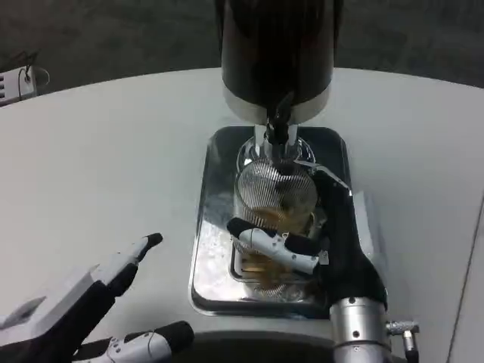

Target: Grasp the cup under the faucet to collect the drink, then remove the cup.

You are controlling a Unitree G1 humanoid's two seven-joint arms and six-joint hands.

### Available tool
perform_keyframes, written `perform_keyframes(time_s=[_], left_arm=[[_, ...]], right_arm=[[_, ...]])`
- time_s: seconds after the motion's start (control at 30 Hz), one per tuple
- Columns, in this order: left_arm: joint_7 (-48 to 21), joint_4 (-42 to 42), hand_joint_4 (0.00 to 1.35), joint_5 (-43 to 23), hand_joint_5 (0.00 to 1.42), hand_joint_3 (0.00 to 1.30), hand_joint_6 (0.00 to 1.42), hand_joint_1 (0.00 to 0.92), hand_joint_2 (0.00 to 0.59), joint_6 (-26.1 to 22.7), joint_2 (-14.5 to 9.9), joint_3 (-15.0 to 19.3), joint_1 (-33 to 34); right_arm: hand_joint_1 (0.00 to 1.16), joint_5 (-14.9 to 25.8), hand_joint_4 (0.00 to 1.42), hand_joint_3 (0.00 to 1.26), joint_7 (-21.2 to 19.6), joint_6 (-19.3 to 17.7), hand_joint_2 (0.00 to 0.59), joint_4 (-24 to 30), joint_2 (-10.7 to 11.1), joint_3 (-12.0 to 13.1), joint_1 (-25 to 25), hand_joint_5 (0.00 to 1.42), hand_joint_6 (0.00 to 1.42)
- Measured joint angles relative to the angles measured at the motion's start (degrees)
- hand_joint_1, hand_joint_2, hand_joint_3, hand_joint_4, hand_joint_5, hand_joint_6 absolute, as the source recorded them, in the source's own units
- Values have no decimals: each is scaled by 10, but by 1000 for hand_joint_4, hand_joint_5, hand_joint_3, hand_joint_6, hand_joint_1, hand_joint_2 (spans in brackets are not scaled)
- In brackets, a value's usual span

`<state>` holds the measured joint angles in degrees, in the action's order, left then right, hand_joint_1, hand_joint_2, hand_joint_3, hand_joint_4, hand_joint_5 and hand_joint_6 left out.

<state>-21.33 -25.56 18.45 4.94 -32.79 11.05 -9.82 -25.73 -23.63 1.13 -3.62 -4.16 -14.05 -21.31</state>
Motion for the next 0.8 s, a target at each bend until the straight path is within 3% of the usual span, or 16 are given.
perform_keyframes(time_s=[0.2,0.53,0.8], left_arm=[[0,5,0,-1,0,0,23,0,63,0,0,-6,13],[0,15,0,-1,0,0,31,0,63,1,0,-9,24],[0,21,0,-1,0,0,36,0,64,9,-1,-13,40]], right_arm=[[1027,-11,1267,1054,62,20,206,50,26,-1,27,1424,1424],[1026,-20,1292,1054,118,32,203,111,40,-6,71,1424,1424],[1029,-10,1281,1054,180,53,195,231,53,3,134,1424,1424]])
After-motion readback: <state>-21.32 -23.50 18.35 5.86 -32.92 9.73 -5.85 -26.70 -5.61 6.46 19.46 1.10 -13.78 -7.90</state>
